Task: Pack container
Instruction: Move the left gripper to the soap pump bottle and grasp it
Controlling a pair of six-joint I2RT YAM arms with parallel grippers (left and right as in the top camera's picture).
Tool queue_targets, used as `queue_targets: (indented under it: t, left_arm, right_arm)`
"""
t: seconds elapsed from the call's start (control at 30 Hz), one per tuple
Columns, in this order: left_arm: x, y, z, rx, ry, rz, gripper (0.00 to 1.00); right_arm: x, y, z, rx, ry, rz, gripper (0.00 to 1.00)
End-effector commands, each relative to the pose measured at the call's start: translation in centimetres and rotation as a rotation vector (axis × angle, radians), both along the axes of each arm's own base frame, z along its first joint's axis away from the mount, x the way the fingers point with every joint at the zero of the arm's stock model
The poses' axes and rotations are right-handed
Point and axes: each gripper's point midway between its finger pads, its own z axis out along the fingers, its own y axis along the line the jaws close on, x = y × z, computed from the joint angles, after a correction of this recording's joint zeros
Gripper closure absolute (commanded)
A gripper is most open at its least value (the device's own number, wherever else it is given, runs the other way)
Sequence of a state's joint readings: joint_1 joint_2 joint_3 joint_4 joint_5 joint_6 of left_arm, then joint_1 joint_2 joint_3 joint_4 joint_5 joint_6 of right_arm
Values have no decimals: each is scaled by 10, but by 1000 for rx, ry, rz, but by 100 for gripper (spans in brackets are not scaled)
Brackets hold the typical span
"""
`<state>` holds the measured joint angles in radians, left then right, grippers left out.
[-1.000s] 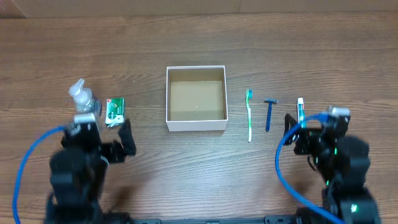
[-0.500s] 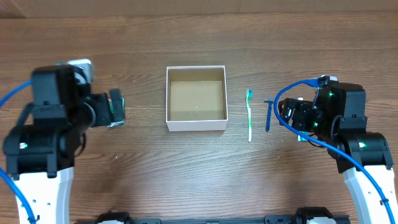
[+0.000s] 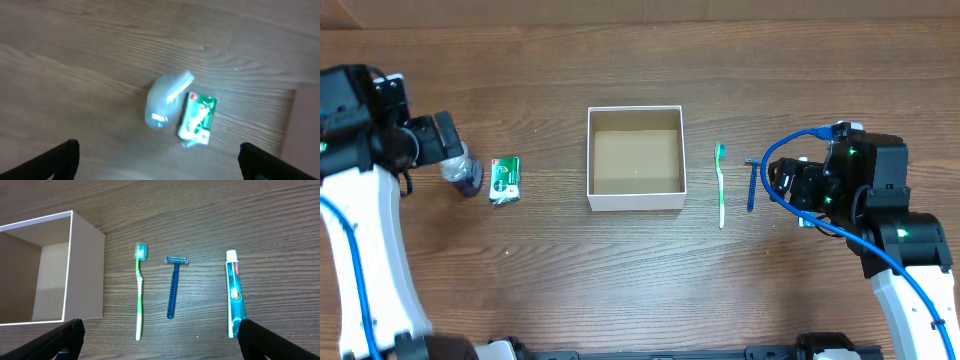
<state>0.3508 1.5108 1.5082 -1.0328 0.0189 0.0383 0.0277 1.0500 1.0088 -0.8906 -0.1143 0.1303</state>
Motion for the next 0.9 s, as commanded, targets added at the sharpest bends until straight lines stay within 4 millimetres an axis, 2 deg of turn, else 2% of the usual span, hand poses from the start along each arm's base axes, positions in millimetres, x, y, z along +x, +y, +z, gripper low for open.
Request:
queue_targets:
  t: [0.0,0.13,0.23,0.5,0.67,0.87]
  left_arm:
    - [18,0,-19,8,29,-120,0]
    - [25,1,-41,6,83,-180,0]
    - [29,1,-67,-12,145,-210,0]
    - [32,-4,-116,-98,254,-230,0]
    - [33,-6,-127,-120,272,-235,2]
    - [34,-6,-127,-119,270,-234,21]
  right_arm:
    - [5,-1,15,-8,-42,-6,0]
    - [5,-1,16,-7,-44,-6,0]
    - [5,-1,16,-7,-45,-6,0]
    - [5,-1,16,-8,-45,-6,0]
    - [5,-1,16,-8,-45,-6,0]
    - [5,-1,16,-8,-45,-6,0]
